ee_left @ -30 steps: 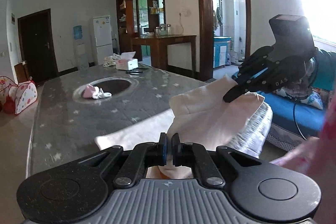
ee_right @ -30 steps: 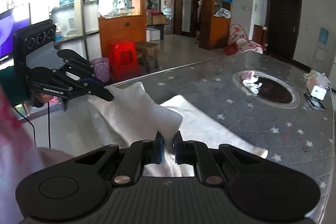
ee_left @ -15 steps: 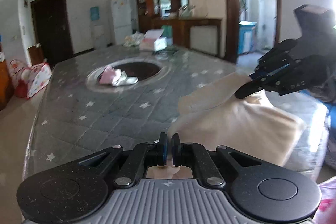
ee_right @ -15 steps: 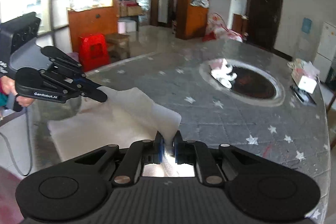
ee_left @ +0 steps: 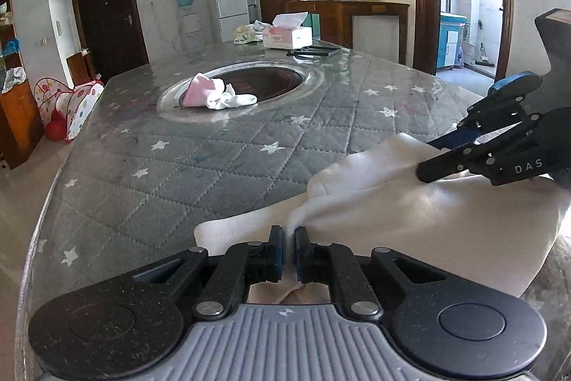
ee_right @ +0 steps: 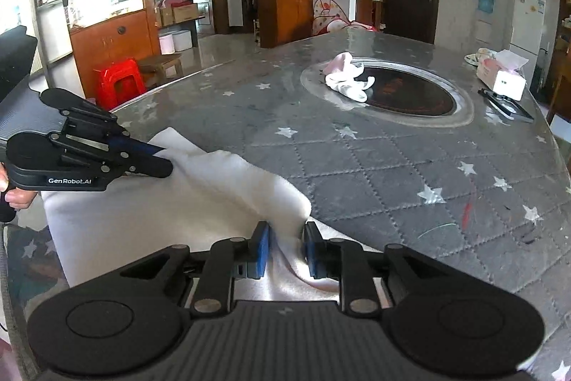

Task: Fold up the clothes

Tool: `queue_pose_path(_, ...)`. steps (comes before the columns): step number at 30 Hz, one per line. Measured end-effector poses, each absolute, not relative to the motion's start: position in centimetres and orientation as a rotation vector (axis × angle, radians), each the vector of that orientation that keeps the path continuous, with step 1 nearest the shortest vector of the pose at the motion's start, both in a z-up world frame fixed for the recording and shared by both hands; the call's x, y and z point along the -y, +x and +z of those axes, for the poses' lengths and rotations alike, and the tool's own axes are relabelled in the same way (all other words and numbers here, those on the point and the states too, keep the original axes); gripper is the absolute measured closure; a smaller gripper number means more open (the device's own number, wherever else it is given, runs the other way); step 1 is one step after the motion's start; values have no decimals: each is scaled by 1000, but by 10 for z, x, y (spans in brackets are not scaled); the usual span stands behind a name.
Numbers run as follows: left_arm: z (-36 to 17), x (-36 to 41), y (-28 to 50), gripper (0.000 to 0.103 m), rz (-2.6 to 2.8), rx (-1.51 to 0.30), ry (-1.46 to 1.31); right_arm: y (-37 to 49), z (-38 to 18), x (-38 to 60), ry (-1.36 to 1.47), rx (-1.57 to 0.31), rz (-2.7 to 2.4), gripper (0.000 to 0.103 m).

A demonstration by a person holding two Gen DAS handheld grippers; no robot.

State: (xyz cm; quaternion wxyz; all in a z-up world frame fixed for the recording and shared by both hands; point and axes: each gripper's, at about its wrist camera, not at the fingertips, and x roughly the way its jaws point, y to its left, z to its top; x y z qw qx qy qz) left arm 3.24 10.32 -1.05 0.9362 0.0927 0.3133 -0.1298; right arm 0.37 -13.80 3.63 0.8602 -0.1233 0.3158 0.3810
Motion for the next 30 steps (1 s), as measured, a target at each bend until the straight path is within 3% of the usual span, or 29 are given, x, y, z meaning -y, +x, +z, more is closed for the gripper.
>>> queue_pose_path(2,-6,-101,30,96,-270,-632,189,2,40,137,-265,-653,795,93)
queue_pose_path(7,15,-98,26,96,-267,-571,202,-9,56,136,-305,-567,770,93)
queue_pose_path(14,-6,-90,50,87,-192,-630,235,10,31,125,-315,-604,685,82)
queue_pose_path(19,-13,-89,51,85,-168,-625,246,8,44,133,-293,-577,670,75)
queue_pose_path(22,-13,-89,52,83,-162,-627,241,0,56,132,-263,-557,708,75)
queue_pose_path(25,-11,-90,53,82,-159,-631,225,-4,62,125,-230,-569,768,86)
queue_pose_path(27,-8,-92,53,80,-161,-632,208,-1,57,117,-232,-594,778,87)
queue_pose_path(30,-1,-95,48,72,-160,-619,189,12,42,108,-218,-657,743,88)
